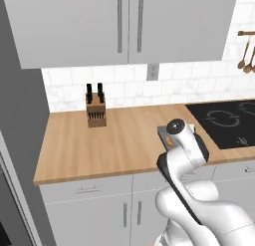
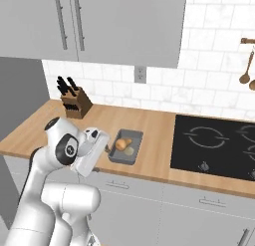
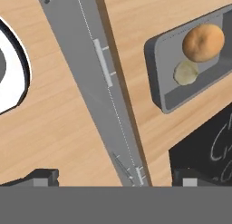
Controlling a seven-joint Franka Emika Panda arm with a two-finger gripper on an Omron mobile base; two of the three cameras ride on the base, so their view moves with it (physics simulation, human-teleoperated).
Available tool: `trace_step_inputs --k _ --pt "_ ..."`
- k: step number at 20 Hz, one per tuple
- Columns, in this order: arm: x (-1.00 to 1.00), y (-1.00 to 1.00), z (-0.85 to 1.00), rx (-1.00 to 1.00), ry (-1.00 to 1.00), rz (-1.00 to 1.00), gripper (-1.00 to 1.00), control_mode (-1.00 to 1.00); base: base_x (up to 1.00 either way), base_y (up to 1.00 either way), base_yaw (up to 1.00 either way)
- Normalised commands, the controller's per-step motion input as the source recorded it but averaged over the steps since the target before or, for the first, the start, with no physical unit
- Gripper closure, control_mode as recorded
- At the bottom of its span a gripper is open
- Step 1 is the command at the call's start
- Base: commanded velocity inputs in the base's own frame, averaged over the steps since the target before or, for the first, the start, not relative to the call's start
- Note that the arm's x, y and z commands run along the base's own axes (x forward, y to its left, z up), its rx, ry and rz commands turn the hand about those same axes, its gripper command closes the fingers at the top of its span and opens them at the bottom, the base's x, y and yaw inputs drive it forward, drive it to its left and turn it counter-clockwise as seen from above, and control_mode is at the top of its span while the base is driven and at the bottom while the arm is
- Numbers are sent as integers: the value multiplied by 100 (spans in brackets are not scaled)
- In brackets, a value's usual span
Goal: Take the meat container that has the shrimp and place it on the second highest rack of the freezer. Then take the vegetable container that has the squash and garlic and place it on the highest rack of the freezer.
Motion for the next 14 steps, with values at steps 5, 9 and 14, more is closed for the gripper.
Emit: trace_step_inputs --k 5,9,14 --pt "37 -12 -20 0 3 10 -100 -100 0 0 0" --pt "32 -4 -20 0 3 9 -100 -100 0 0 0" --pt "7 0 -15 0 2 1 -100 -100 0 0 0"
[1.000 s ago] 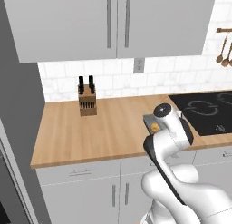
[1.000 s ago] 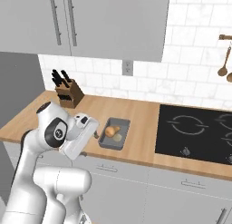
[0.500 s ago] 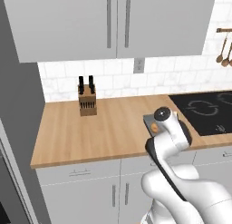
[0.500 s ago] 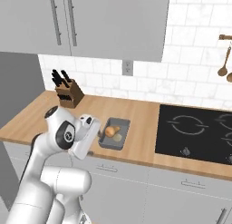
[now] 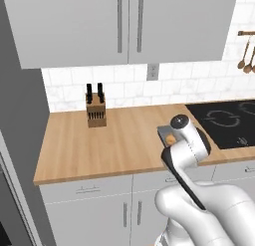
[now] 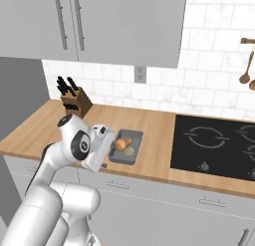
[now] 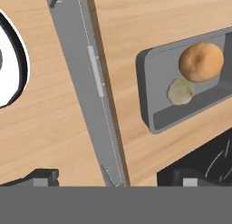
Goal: Take the meat container that has the shrimp and place it on the second highest rack of the freezer. Then take the vegetable container that has the squash and garlic and place it on the highest rack of the freezer.
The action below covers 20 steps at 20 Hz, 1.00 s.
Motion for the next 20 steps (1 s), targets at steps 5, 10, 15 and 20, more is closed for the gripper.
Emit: trace_step_inputs --k 5,10,15,20 --pt "24 8 -22 0 7 0 -100 -100 0 0 0" --pt "29 0 -20 0 3 -2 -100 -100 0 0 0" --pt "25 0 -20 0 1 0 -100 -100 0 0 0" --pt "25 0 -17 0 1 0 -100 -100 0 0 0"
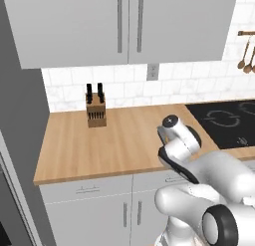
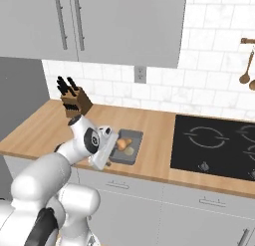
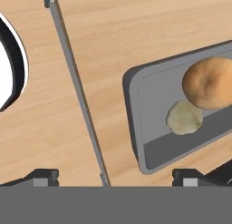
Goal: Take the meat container that has the shrimp and place it on the second highest rack of the freezer. Then take the vegetable container that has the squash and garlic and place it on the highest rack of the freezer.
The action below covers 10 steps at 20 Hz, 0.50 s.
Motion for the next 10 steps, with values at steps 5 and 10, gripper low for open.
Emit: trace_step_inputs --k 5,10 --pt "10 0 -28 0 1 0 -100 -100 0 0 0" --pt "16 -3 -24 0 1 0 -100 -100 0 0 0"
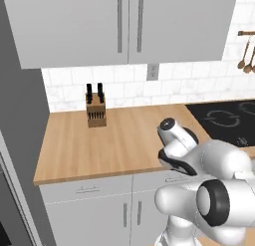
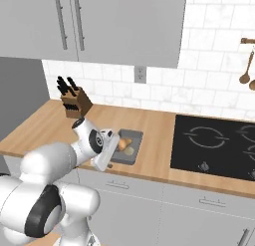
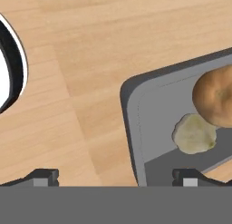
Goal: Take the meat container that has the shrimp and place it on the second highest rack of the freezer. Then take the vegetable container that has the squash and garlic and place it on the highest rack of the freezer.
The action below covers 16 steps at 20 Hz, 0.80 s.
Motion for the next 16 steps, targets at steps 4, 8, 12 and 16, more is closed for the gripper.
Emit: trace_step_inputs --k 4,8,12,16 --pt "21 -8 -19 0 0 0 -100 -100 0 0 0" --pt "23 -3 -23 0 0 0 -100 -100 0 0 0" --pt "34 0 -18 0 3 0 -100 -100 0 0 0" --pt "33 0 -17 0 4 0 -100 -100 0 0 0"
